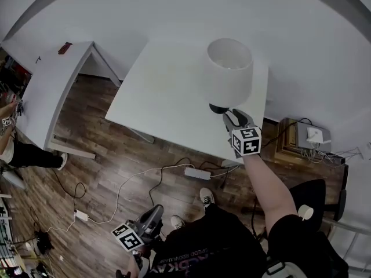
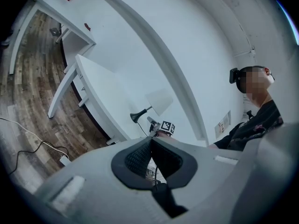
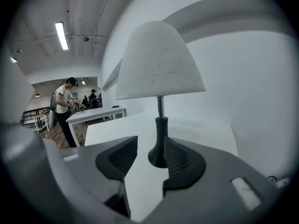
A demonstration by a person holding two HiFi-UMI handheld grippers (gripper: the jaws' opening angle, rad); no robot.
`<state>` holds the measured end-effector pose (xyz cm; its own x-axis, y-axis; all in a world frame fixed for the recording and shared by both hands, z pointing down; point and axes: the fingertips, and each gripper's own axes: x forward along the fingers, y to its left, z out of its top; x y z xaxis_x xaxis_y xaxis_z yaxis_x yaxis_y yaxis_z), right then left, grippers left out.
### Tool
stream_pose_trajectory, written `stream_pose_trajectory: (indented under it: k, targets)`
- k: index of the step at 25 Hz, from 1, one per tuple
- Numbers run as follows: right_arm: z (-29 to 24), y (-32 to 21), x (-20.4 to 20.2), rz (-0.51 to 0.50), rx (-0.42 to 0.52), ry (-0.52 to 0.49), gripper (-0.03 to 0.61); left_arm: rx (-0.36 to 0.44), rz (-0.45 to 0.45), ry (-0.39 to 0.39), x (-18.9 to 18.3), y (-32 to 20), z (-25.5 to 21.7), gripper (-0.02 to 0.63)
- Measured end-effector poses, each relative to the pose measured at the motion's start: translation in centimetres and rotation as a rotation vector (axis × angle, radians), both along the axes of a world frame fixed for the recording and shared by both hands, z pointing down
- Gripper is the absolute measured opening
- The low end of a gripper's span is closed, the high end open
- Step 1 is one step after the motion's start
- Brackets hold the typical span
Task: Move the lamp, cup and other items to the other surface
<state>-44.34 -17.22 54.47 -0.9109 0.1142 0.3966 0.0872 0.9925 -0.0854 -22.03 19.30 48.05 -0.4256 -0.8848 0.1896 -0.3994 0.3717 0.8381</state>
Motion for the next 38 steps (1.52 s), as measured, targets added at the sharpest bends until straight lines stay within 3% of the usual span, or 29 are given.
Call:
stream_pose_trajectory:
  k: [8, 20, 30, 38]
  targets:
    - [3.3, -1.5, -6.1, -0.032, 0.045, 0.020, 0.189, -0.038, -0.107, 0.054, 0.0, -0.2, 1.2, -0.006]
    - [3.4, -1.3, -10.5, -0.120, 0.062, -0.021, 0.181, -0.068, -0.133, 0.103, -0.2, -2.0, 2.2, -0.005]
    - [4.0, -0.7, -11.1, -0.134, 0.054, 0.012, 0.160, -0.063, -0.102, 0.120, -0.5, -2.5, 2.6, -0.006]
    - [3.9, -1.3, -10.6, -0.075, 0.067, 0.008, 0.160, -0.058, -0.107, 0.127, -0.6, -1.8, 2.5, -0.005]
